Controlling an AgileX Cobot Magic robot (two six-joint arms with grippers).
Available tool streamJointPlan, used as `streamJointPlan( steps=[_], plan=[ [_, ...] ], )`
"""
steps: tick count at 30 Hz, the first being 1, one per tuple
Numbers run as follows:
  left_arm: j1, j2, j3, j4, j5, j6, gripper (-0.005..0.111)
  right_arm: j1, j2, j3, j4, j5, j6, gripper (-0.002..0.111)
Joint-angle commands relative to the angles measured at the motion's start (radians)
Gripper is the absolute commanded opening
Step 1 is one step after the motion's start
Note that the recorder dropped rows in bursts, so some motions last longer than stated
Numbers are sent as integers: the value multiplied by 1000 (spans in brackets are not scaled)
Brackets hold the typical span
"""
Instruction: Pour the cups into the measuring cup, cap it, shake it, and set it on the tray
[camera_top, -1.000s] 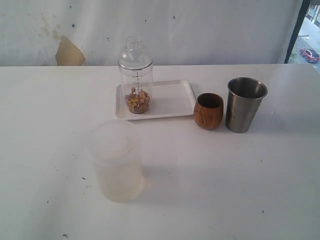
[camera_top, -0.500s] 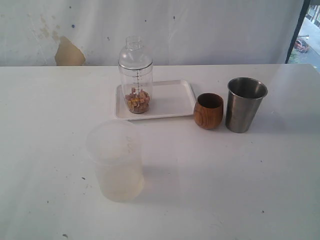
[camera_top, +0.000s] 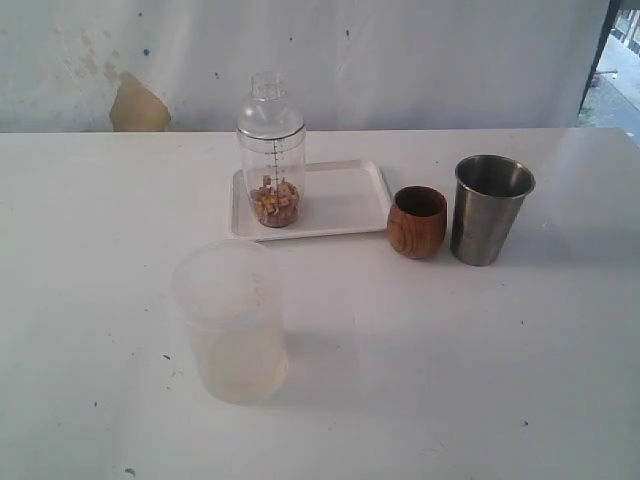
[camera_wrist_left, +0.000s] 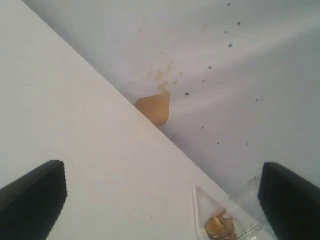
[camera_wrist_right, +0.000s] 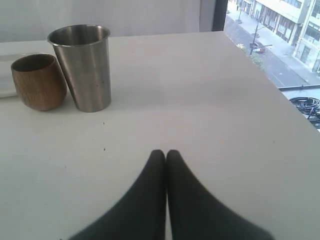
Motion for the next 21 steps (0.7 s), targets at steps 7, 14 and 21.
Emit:
streamJointPlan(
  steps=[7,14,21],
  plan=[
    [0,-6,5,126,80,6,105,5,-3,1,-4,-6,-4,0],
    [0,-6,5,126,86,6,105,5,-3,1,-4,-6,-4,0],
    [0,-6,5,135,85,73,105,5,-3,1,-4,-6,-4,0]
  ],
)
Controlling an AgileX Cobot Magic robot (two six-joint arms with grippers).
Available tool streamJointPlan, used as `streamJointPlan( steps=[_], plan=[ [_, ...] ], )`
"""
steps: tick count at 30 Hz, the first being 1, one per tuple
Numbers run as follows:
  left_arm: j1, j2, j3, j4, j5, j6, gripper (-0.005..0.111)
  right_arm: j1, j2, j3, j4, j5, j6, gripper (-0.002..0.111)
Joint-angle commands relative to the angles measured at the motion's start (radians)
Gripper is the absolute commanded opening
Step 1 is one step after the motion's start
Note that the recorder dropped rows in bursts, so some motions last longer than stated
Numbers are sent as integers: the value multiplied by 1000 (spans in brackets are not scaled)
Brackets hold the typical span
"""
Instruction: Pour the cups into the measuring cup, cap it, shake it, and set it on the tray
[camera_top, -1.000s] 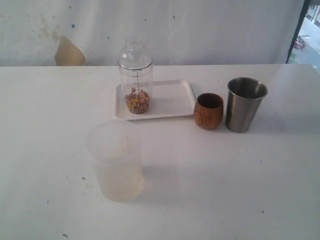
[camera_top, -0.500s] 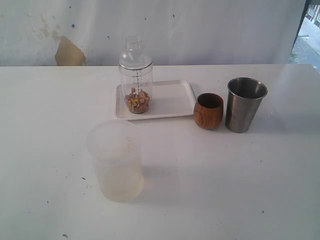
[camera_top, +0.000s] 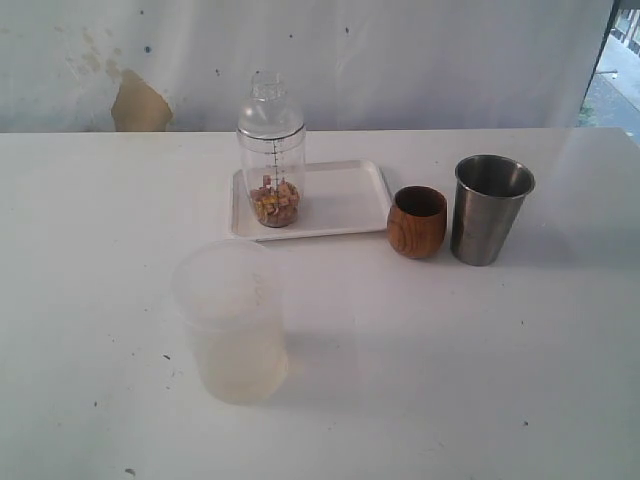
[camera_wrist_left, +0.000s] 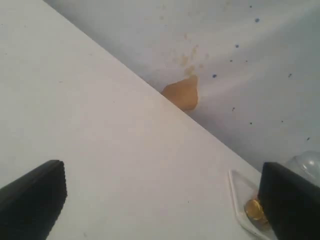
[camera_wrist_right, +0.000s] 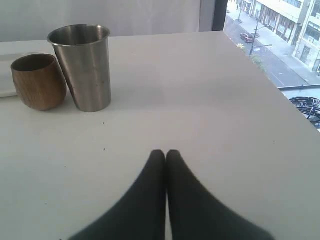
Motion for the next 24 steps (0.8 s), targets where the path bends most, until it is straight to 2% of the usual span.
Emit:
streamJointPlan(
  steps=[1,5,7,9,15,24],
  plan=[
    [0,-4,5,16,-2,162,105,5,-3,1,-4,-6,-4,0],
    [0,-4,5,16,1,670,105,5,-3,1,-4,-6,-4,0],
    [0,-4,5,16,1,805,105,5,-3,1,-4,-6,-4,0],
    [0,-4,5,12,1,818,105,5,-3,1,-4,-6,-4,0],
    [0,-4,5,9,1,715,105,5,-3,1,-4,-6,-4,0],
    [0,-4,5,9,1,708,105,5,-3,1,-4,-6,-4,0]
  ],
)
